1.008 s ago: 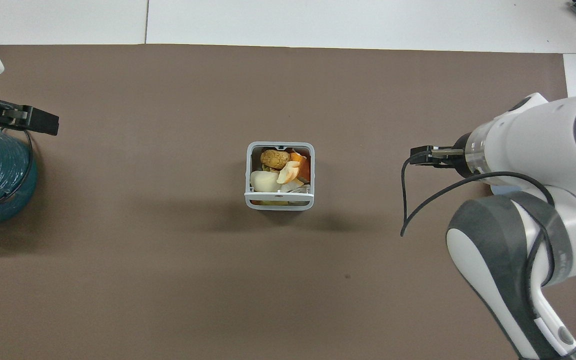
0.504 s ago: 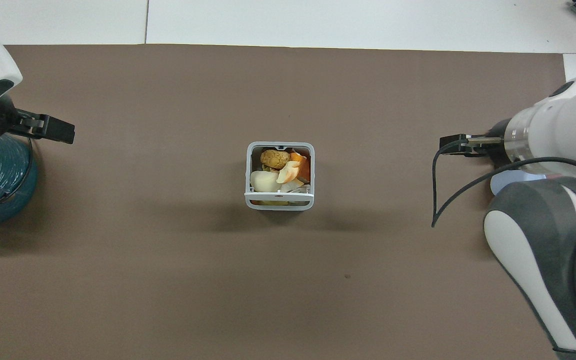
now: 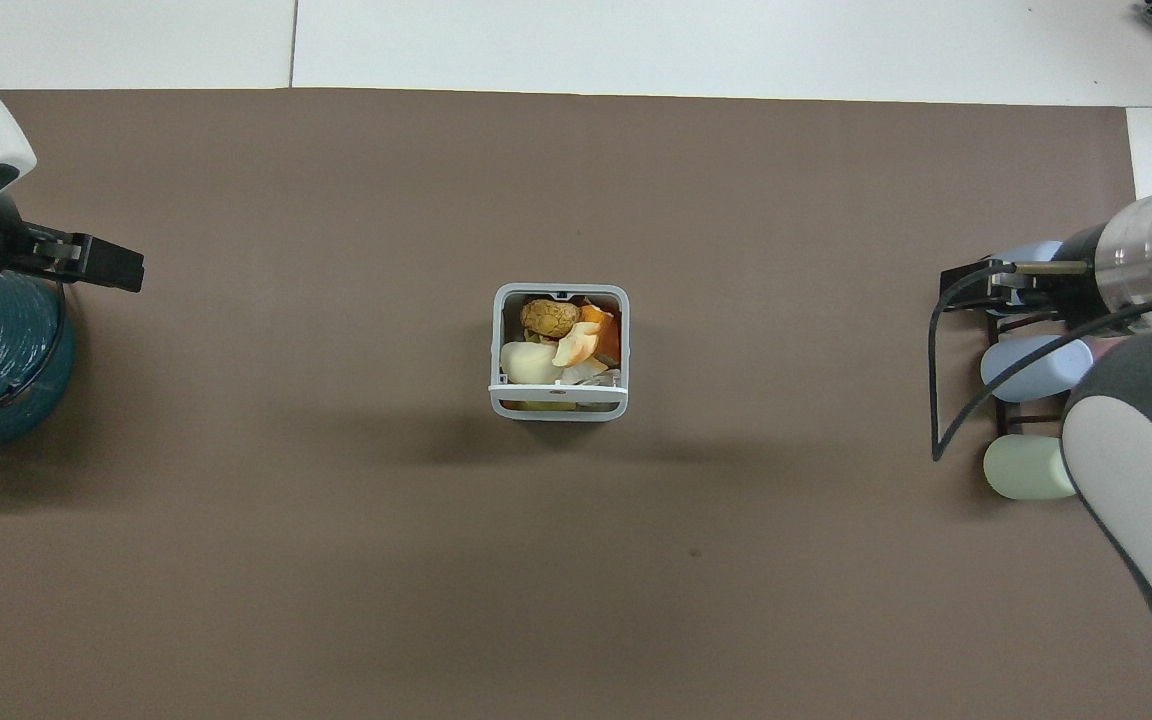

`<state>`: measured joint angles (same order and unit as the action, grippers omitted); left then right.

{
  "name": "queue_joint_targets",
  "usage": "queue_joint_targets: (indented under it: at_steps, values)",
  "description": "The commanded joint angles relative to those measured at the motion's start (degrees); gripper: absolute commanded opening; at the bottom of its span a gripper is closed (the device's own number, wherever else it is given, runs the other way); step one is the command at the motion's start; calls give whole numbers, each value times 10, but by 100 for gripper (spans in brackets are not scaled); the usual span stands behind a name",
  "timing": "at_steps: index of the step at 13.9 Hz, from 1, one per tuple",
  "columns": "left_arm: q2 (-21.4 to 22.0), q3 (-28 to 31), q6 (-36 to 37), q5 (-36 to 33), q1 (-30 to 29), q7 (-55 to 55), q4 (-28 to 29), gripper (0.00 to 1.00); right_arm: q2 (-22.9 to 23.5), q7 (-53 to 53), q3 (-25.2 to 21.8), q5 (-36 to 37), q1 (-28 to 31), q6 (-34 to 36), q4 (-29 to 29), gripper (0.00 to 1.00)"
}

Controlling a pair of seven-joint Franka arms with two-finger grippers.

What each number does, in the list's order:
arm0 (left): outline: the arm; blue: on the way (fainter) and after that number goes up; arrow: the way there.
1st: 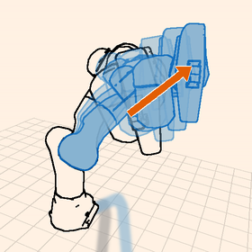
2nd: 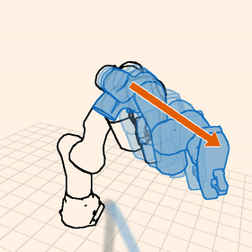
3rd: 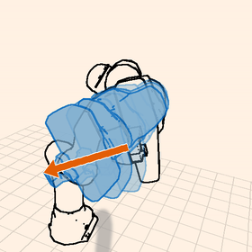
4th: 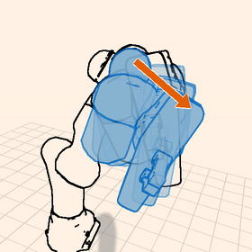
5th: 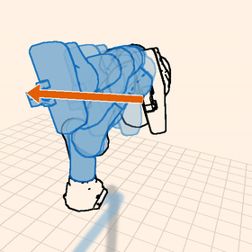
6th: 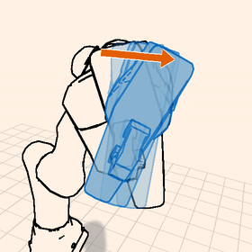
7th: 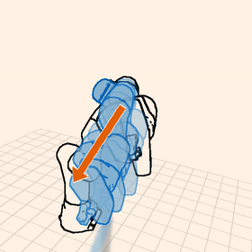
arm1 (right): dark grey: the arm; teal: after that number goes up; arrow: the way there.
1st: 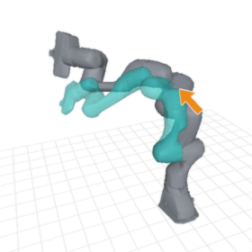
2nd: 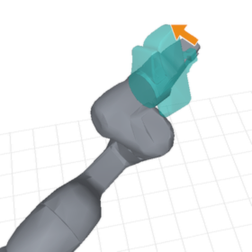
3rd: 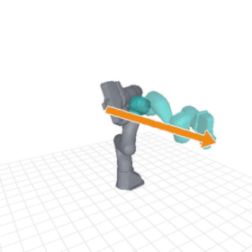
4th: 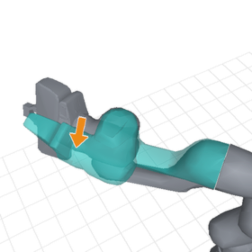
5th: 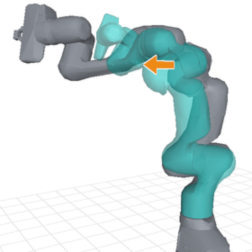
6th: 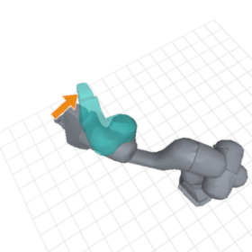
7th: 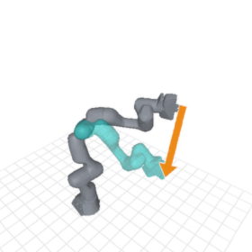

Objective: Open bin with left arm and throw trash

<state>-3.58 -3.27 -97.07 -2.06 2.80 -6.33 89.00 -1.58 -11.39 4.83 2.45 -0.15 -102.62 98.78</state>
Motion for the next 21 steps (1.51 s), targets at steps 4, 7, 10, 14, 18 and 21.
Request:
queue_joint_targets:
  at_steps: [4,7,10,14,18,21]
  values:
    - [19,5,-11,6,2,4,28,100,-6,17,-18,-25,-6,54,-10,100]
    - [19,5,-13,6,2,4,28,100,-6,18,-23,-28,-6,51,-8,100]
    - [19,5,-15,6,2,4,28,100,-11,45,-32,-28,-8,51,-3,100]
    - [19,5,-17,6,2,4,28,100,-12,49,-33,-28,-8,48,8,100]
    - [19,4,-20,6,3,4,28,100,-11,48,-32,-29,-8,53,7,100]
    - [19,4,-20,6,3,5,32,100,-9,48,-32,-39,-7,50,5,100]
